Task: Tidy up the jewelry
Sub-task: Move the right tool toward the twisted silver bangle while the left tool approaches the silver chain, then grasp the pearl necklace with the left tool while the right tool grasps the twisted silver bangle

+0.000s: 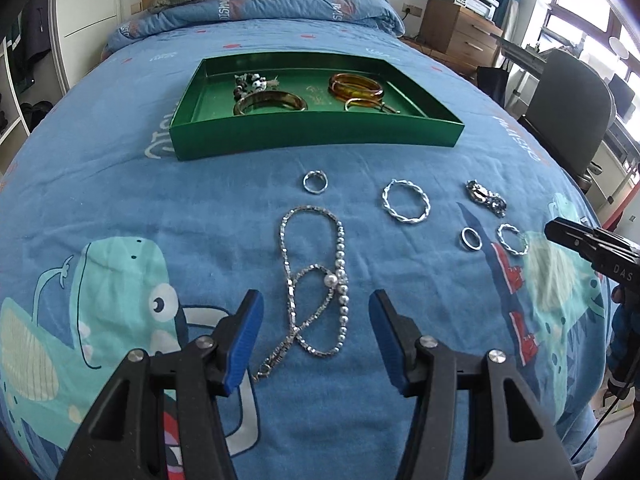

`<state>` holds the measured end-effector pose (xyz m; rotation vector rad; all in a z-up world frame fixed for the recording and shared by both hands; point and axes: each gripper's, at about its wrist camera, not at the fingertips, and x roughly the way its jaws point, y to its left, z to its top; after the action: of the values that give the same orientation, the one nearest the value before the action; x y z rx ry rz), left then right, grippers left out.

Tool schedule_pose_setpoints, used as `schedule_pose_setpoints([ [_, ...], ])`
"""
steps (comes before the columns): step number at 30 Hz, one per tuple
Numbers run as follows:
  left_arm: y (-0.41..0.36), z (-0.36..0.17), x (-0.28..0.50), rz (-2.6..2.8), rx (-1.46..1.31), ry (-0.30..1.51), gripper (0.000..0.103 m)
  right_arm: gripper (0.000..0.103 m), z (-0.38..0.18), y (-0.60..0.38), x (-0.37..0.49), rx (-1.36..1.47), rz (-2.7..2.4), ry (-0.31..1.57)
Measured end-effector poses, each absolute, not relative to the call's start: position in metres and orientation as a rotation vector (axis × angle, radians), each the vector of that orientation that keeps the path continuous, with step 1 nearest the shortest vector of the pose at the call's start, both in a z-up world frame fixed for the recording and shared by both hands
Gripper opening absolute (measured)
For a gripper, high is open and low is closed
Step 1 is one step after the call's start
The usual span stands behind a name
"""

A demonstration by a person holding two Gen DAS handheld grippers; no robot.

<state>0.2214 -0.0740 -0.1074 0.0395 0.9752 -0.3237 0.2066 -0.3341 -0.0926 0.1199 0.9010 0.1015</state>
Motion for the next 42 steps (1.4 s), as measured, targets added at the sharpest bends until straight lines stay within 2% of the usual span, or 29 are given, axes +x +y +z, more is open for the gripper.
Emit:
schedule_pose_setpoints([
  [6,-0.074,-0.123,0.226,-0.326,0.058,0.984,0.053,0.026,-0.112,-0.324,0.225,0.074,0.129,0.966],
  [17,-0.077,-0.13,0.221,-0.33,0.093,0.927,0.051,0.026,-0.128,-0.304,0.237,-0.043,0.155,1.046],
  [22,-0.073,-0.131,0.222,-0.339,0.058,0.917,0.038,0.024,-0.131,-0.293,0.246,-0.158,0.187,1.131],
  [27,-0.067,-0.131,0.223,-0.338,0.025,0.909,0.024,0.011,-0.133,-0.284,0.25,-0.216,0.217,1.17],
  [31,-0.065,-0.13,0.224,-0.337,0.012,0.914,0.012,0.008,-0.133,-0.278,0.248,-0.238,0.203,1.156],
  [35,-0.069,-0.125,0.225,-0.331,0.037,0.922,0.007,0.006,-0.13,-0.282,0.241,-0.191,0.173,1.124],
  [42,-0.071,-0.106,0.219,-0.314,0.061,0.899,0.007,0.005,-0.116,-0.286,0.223,-0.145,0.124,1.042],
])
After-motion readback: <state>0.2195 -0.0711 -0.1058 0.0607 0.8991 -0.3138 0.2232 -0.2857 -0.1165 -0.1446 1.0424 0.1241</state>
